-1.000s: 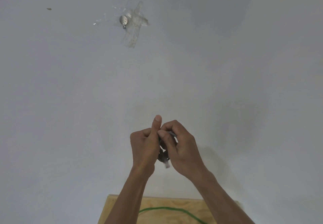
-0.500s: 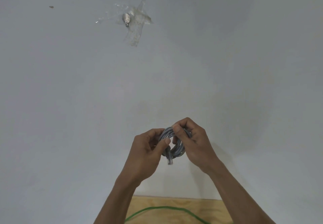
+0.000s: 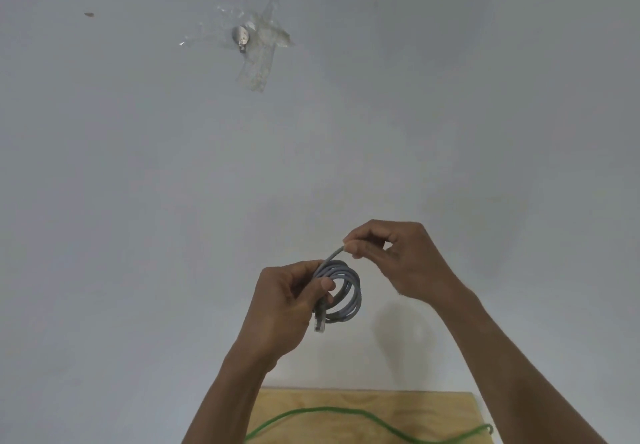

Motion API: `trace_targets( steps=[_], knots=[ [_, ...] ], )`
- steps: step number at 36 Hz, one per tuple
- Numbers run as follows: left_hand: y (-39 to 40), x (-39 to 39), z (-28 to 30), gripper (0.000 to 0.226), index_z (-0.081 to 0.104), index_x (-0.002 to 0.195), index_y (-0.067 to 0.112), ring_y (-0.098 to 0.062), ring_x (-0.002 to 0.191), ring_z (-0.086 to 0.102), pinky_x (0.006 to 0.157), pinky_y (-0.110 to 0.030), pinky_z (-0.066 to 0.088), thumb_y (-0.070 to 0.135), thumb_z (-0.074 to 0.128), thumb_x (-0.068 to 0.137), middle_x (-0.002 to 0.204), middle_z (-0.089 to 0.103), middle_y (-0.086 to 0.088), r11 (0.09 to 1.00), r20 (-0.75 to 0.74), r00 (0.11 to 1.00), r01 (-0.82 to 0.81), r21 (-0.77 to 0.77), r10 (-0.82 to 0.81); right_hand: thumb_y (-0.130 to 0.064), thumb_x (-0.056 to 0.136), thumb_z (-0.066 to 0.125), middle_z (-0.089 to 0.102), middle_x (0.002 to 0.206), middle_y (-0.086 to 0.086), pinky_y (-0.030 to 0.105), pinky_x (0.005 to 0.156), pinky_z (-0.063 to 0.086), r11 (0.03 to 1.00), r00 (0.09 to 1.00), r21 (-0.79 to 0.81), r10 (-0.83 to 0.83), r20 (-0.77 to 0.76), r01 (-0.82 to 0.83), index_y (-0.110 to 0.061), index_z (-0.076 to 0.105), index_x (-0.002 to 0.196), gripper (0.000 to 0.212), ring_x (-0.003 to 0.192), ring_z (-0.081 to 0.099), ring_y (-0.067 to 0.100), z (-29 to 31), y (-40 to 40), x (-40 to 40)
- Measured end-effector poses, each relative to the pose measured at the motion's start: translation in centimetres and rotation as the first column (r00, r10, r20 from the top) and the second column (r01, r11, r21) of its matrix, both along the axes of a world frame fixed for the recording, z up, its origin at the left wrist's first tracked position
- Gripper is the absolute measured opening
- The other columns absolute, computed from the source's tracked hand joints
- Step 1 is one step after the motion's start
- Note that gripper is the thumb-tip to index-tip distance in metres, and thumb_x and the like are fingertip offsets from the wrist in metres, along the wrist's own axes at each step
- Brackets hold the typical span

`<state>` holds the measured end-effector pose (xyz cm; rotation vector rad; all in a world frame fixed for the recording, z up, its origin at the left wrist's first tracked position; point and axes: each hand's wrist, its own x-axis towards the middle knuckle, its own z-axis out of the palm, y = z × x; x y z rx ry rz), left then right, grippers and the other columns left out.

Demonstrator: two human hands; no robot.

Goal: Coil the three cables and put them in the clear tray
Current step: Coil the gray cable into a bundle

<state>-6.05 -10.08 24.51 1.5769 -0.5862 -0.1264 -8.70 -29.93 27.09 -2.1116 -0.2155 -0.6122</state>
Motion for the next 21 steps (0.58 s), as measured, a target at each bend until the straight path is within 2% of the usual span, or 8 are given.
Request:
trace_targets(
  steps=[5, 9, 10, 13, 15, 16, 18, 21],
  knots=[
    [0.0, -0.6, 0.5, 0.026, 0.078, 0.097, 0.023, -0.013, 0.065, 0.066, 0.065, -0.025, 0.055, 0.002, 0.064, 0.093, 0.073, 0.071, -0.01, 0.999, 0.046, 0.999, 0.005, -0.047, -0.002, -0.018, 0.092, 0.071, 0.072, 0.088, -0.021, 0.011, 0.069, 0.046, 0.998, 0.998, 0.009, -0.055, 0.026, 0.055, -0.02, 0.077, 0.097, 0.009, 0.084, 0.064, 0.003, -0.9, -0.5, 1.0],
    [-0.2, -1.1, 0.9, 0.029, 0.078, 0.096, 0.024, -0.012, 0.064, 0.066, 0.064, -0.026, 0.057, 0.0, 0.063, 0.093, 0.071, 0.071, -0.007, 0.996, 0.075, 0.997, -0.019, -0.086, 0.025, -0.017, 0.096, 0.066, 0.069, 0.092, -0.014, 0.017, 0.072, 0.043, 0.983, 0.988, -0.115, -0.134, 0.072, 0.142, -0.023, 0.074, 0.099, 0.01, 0.085, 0.06, 0.008, -2.5, 0.1, 1.7],
    [-0.3, -1.2, 1.0, 0.028, 0.078, 0.097, 0.023, -0.012, 0.063, 0.065, 0.062, -0.025, 0.055, 0.0, 0.062, 0.094, 0.069, 0.07, -0.007, 0.995, 0.069, 0.997, -0.018, -0.099, 0.025, -0.018, 0.095, 0.065, 0.068, 0.091, -0.01, 0.019, 0.072, 0.043, 0.988, 0.991, -0.084, -0.126, 0.052, 0.13, -0.025, 0.072, 0.096, 0.01, 0.083, 0.059, 0.01, -2.9, 0.6, 1.8],
    [-0.5, -1.3, 1.1, 0.026, 0.079, 0.097, 0.02, -0.015, 0.062, 0.06, 0.062, -0.028, 0.052, 0.003, 0.06, 0.096, 0.067, 0.065, -0.01, 0.993, 0.049, 0.999, -0.005, -0.116, 0.01, -0.016, 0.087, 0.065, 0.068, 0.079, -0.005, 0.031, 0.073, 0.049, 0.962, 0.996, 0.262, -0.065, -0.055, 0.077, -0.026, 0.07, 0.081, 0.013, 0.077, 0.061, 0.017, -3.1, 1.8, 1.7],
    [-0.5, -1.2, 1.1, 0.024, 0.078, 0.099, 0.018, -0.017, 0.064, 0.057, 0.064, -0.033, 0.053, 0.005, 0.058, 0.098, 0.067, 0.064, -0.008, 0.993, 0.049, 0.999, -0.008, -0.114, 0.014, -0.012, 0.095, 0.066, 0.073, 0.078, 0.001, 0.037, 0.074, 0.055, 0.924, 0.997, 0.381, 0.003, -0.079, 0.028, -0.02, 0.069, 0.088, 0.011, 0.072, 0.066, 0.019, -3.1, 2.2, 1.7],
    [-0.5, -1.1, 1.1, 0.024, 0.078, 0.1, 0.018, -0.016, 0.064, 0.058, 0.065, -0.034, 0.053, 0.006, 0.057, 0.098, 0.067, 0.065, -0.006, 0.993, 0.052, 0.998, -0.023, -0.115, 0.029, -0.013, 0.098, 0.064, 0.075, 0.079, 0.007, 0.036, 0.072, 0.058, 0.907, 0.995, 0.421, 0.035, -0.093, 0.008, -0.015, 0.067, 0.094, 0.005, 0.07, 0.068, 0.019, -3.1, 2.3, 1.5],
    [-0.4, -0.8, 1.2, 0.025, 0.078, 0.1, 0.02, -0.015, 0.065, 0.06, 0.067, -0.034, 0.054, 0.007, 0.057, 0.098, 0.067, 0.067, -0.001, 0.99, 0.051, 0.995, -0.076, -0.121, 0.083, -0.013, 0.099, 0.062, 0.076, 0.081, 0.013, 0.027, 0.065, 0.058, 0.87, 0.992, 0.493, 0.072, -0.107, -0.01, -0.004, 0.065, 0.101, 0.009, 0.067, 0.07, 0.018, -3.0, 2.4, 1.2],
    [-0.3, -0.6, 1.3, 0.026, 0.077, 0.098, 0.024, -0.013, 0.064, 0.059, 0.069, -0.037, 0.054, 0.008, 0.057, 0.098, 0.065, 0.068, 0.006, 0.987, 0.046, 0.99, -0.128, -0.096, 0.133, -0.011, 0.098, 0.062, 0.075, 0.08, 0.013, 0.025, 0.064, 0.057, 0.781, 0.983, 0.624, 0.139, -0.12, -0.034, -0.001, 0.066, 0.099, 0.011, 0.067, 0.07, 0.018, -2.7, 2.8, 0.9]
  ],
)
